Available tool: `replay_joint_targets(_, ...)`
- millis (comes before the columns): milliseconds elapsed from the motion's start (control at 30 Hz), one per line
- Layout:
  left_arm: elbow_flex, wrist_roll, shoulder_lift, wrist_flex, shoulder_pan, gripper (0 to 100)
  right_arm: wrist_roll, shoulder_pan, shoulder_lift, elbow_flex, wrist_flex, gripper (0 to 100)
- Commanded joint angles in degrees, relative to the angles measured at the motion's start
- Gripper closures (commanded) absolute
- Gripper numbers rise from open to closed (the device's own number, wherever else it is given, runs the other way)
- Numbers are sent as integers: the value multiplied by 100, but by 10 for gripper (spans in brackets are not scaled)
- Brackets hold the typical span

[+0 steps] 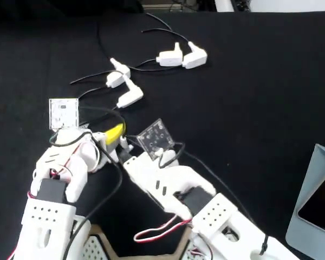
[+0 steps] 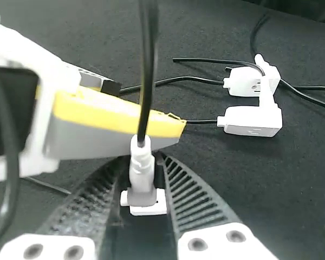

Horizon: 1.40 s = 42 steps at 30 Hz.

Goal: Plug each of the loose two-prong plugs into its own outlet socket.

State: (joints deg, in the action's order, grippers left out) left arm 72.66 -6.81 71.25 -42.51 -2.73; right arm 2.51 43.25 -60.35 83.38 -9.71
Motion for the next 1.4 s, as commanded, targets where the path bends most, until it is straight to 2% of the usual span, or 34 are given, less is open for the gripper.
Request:
replay_joint_targets(0,-409,448,88,0,-303,690,53,88,-127,-40,-18,987)
replay_joint_targets(300,-418,1134,88,-343,-664,686,53,97,-127,22,-26,987)
replay_joint_targets(433,-400,1204,167,-387,-778,687,53,97,-127,31,-26,987)
replay_joint_targets(667,-347,1196,1380,-905,-787,686,53,97,-127,84,-26,987)
replay_joint_targets(900,101,1204,2031,-888,-708,689,53,97,-154,84,-26,987)
replay_joint_targets(1000,119,1169,2031,-888,-268,689,26,62,-119,57,-97,987)
replay_joint_targets(1200,347,914,2066,-941,576,690,53,-281,-110,-541,-1020,986)
replay_joint_targets(1367,681,809,2075,-905,919,690,26,-308,418,-813,-958,986)
